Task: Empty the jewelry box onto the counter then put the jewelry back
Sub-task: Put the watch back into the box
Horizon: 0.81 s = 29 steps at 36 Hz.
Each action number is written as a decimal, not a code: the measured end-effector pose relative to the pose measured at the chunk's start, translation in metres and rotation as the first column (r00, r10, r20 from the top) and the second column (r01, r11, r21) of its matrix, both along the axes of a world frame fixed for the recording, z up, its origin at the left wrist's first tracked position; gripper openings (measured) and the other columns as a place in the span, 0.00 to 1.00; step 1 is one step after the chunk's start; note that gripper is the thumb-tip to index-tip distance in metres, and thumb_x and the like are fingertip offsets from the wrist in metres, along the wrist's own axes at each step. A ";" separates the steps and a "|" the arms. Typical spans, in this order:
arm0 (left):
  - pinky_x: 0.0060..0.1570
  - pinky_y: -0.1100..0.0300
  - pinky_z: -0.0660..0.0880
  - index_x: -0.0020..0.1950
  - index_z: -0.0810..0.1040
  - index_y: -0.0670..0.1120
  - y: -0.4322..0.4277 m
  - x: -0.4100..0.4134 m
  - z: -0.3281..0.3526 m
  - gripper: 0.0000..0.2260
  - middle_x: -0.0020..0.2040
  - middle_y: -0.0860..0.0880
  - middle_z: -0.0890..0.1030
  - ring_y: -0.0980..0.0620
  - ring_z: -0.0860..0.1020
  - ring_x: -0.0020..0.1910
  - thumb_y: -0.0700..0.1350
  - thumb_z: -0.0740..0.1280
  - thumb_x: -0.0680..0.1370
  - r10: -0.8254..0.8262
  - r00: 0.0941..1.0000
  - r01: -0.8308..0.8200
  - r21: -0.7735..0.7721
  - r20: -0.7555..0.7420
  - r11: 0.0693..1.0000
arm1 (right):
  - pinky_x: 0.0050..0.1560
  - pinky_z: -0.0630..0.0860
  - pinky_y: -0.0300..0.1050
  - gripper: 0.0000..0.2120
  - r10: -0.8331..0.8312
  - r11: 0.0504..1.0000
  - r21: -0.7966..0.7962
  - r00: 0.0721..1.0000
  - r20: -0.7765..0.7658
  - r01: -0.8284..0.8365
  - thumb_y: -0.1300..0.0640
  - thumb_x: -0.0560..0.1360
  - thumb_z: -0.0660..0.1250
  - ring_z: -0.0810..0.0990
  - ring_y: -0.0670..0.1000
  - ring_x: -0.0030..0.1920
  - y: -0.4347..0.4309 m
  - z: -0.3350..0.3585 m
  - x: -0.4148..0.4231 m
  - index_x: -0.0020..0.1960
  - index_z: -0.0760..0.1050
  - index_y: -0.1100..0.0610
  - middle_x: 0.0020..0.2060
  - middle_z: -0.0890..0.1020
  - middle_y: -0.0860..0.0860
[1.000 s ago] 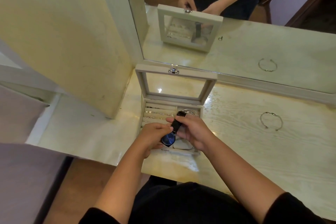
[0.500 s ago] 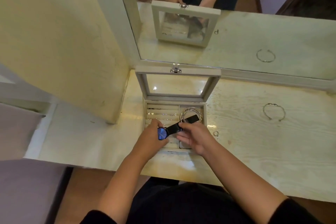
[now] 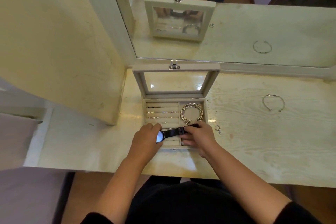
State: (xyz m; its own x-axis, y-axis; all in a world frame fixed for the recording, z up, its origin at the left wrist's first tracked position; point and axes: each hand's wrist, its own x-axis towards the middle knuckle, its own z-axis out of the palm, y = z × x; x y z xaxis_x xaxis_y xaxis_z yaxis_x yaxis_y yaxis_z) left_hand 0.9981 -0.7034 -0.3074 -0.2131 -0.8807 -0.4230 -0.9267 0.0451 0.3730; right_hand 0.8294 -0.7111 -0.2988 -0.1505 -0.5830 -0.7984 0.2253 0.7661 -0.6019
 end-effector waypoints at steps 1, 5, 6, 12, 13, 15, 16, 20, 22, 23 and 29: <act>0.46 0.60 0.68 0.60 0.70 0.48 0.001 0.000 -0.001 0.15 0.54 0.49 0.73 0.49 0.71 0.53 0.47 0.66 0.75 -0.004 1.000 0.005 -0.009 0.007 1.000 | 0.26 0.77 0.40 0.05 0.017 1.000 -0.001 1.000 -0.016 -0.017 0.68 0.74 0.63 0.82 0.47 0.26 0.001 -0.001 -0.001 0.44 0.69 0.60 0.35 0.80 0.57; 0.49 0.61 0.68 0.63 0.70 0.49 0.001 0.003 -0.002 0.17 0.57 0.48 0.71 0.49 0.70 0.55 0.48 0.66 0.75 -0.023 0.999 0.025 -0.052 0.038 0.998 | 0.24 0.76 0.37 0.06 0.114 0.994 0.010 0.991 -0.068 -0.113 0.68 0.74 0.63 0.82 0.46 0.26 0.002 -0.002 -0.003 0.43 0.69 0.60 0.37 0.80 0.58; 0.50 0.61 0.68 0.63 0.71 0.49 0.000 0.004 -0.002 0.18 0.57 0.48 0.70 0.49 0.70 0.55 0.48 0.66 0.75 -0.027 0.999 0.029 -0.059 0.043 0.998 | 0.23 0.75 0.36 0.06 0.139 0.990 0.012 0.987 -0.078 -0.139 0.68 0.73 0.63 0.82 0.46 0.26 0.002 -0.002 -0.003 0.42 0.68 0.59 0.36 0.79 0.57; 0.52 0.61 0.63 0.64 0.70 0.51 0.002 0.006 -0.003 0.19 0.60 0.52 0.71 0.51 0.68 0.58 0.52 0.66 0.75 -0.046 0.992 0.058 -0.100 0.115 0.993 | 0.26 0.76 0.38 0.08 0.289 0.957 0.028 0.943 -0.165 -0.288 0.69 0.73 0.62 0.81 0.45 0.26 0.001 -0.006 -0.004 0.41 0.67 0.58 0.36 0.79 0.55; 0.53 0.61 0.63 0.65 0.70 0.52 0.002 0.007 -0.003 0.19 0.61 0.53 0.71 0.51 0.68 0.59 0.52 0.66 0.75 -0.045 0.992 0.057 -0.104 0.118 0.993 | 0.26 0.76 0.38 0.09 0.305 0.952 0.028 0.935 -0.179 -0.305 0.69 0.73 0.62 0.81 0.45 0.26 0.001 -0.007 -0.004 0.40 0.67 0.58 0.36 0.79 0.55; 0.53 0.60 0.63 0.64 0.70 0.51 0.003 0.007 -0.004 0.19 0.61 0.53 0.71 0.51 0.69 0.59 0.52 0.67 0.74 -0.025 0.994 0.037 -0.107 0.105 0.994 | 0.25 0.75 0.36 0.09 0.339 0.940 0.033 0.918 -0.206 -0.340 0.69 0.73 0.62 0.81 0.44 0.25 -0.001 -0.007 -0.004 0.39 0.67 0.57 0.35 0.79 0.54; 0.53 0.60 0.62 0.64 0.69 0.50 0.003 0.008 -0.003 0.20 0.62 0.53 0.72 0.51 0.69 0.59 0.51 0.67 0.74 -0.011 0.995 0.022 -0.106 0.096 0.994 | 0.25 0.75 0.36 0.09 0.357 0.933 0.035 0.908 -0.219 -0.358 0.69 0.73 0.63 0.80 0.44 0.25 -0.001 -0.008 -0.005 0.38 0.68 0.57 0.34 0.79 0.54; 0.50 0.62 0.61 0.62 0.70 0.50 0.004 0.010 -0.002 0.18 0.60 0.54 0.71 0.51 0.69 0.58 0.52 0.67 0.74 0.000 0.995 0.010 -0.101 0.098 0.995 | 0.23 0.74 0.34 0.09 0.412 0.908 0.040 0.875 -0.253 -0.416 0.69 0.72 0.63 0.79 0.43 0.23 -0.003 -0.008 -0.004 0.37 0.69 0.58 0.32 0.78 0.54; 0.51 0.62 0.61 0.62 0.70 0.50 0.005 0.012 -0.002 0.17 0.60 0.53 0.71 0.51 0.68 0.58 0.52 0.66 0.74 0.010 0.996 -0.001 -0.097 0.089 0.995 | 0.24 0.74 0.34 0.09 0.436 0.897 0.042 0.863 -0.257 -0.440 0.70 0.72 0.63 0.79 0.43 0.23 -0.004 -0.008 -0.004 0.38 0.69 0.58 0.32 0.78 0.54; 0.52 0.62 0.61 0.62 0.71 0.49 0.006 0.013 -0.002 0.18 0.60 0.52 0.71 0.51 0.68 0.58 0.51 0.67 0.74 0.021 0.997 -0.013 -0.097 0.075 0.995 | 0.24 0.75 0.34 0.09 0.449 0.890 0.043 0.856 -0.258 -0.454 0.70 0.72 0.63 0.79 0.44 0.24 -0.004 -0.008 -0.004 0.38 0.69 0.59 0.32 0.78 0.54; 0.47 0.62 0.61 0.59 0.74 0.50 0.010 0.019 -0.002 0.17 0.55 0.53 0.73 0.51 0.70 0.55 0.47 0.70 0.71 0.140 0.990 -0.140 -0.080 0.006 0.987 | 0.24 0.74 0.34 0.08 0.510 0.855 0.056 0.817 -0.271 -0.515 0.71 0.71 0.63 0.79 0.45 0.24 -0.006 -0.007 -0.006 0.38 0.70 0.59 0.31 0.77 0.54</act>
